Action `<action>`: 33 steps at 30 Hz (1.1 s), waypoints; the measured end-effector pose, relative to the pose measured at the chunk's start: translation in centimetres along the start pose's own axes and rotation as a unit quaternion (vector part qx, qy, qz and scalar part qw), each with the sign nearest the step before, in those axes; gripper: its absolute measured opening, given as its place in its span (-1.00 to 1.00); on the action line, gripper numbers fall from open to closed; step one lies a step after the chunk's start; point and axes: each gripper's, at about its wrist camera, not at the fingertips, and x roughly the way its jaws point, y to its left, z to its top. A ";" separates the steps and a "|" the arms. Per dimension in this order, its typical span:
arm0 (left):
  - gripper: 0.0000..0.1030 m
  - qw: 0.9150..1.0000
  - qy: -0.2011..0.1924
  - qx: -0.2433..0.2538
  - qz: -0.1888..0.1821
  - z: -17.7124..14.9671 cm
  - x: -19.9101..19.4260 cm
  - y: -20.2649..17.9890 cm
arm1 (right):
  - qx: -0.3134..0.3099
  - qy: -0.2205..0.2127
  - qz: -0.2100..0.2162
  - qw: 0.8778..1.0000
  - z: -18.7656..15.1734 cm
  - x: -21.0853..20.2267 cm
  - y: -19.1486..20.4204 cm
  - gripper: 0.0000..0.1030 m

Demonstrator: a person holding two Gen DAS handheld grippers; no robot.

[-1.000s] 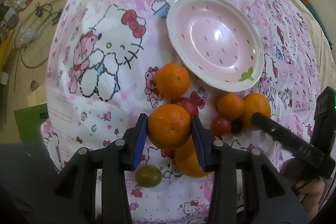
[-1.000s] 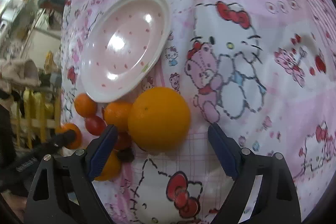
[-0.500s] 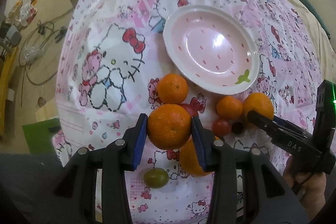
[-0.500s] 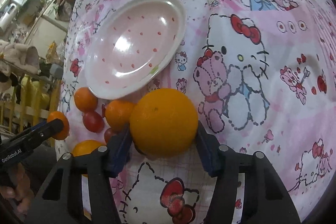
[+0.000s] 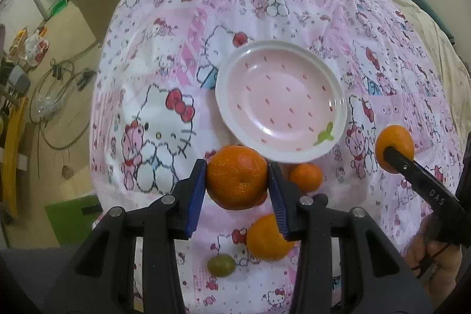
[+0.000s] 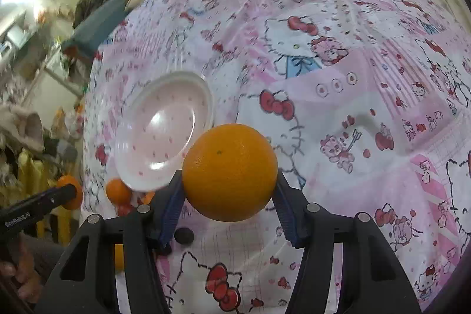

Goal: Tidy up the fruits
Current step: 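Grasp the large orange with the right gripper while the left gripper lifts the mandarin, then carry the large orange over the plate with the right gripper while the left carries the mandarin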

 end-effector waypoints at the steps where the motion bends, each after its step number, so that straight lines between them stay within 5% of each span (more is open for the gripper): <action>1: -0.28 1.000 -0.001 0.001 0.001 0.3 0.0 0.0 | 0.003 -0.003 0.001 1.000 0.1 -0.1 -0.1 0.15; 14: -0.28 1.000 0.008 0.018 -0.021 2.2 1.4 -0.2 | 0.011 -0.018 0.018 1.000 0.4 0.2 -0.5 0.11; 23: -0.28 0.999 -0.025 0.030 0.012 5.7 1.3 0.6 | -0.038 -0.055 0.059 0.996 4.3 -1.6 2.4 0.11; 33: -0.28 1.000 -0.027 0.008 -0.010 9.2 4.3 1.0 | -0.093 -0.005 0.065 0.993 8.4 4.3 5.2 0.11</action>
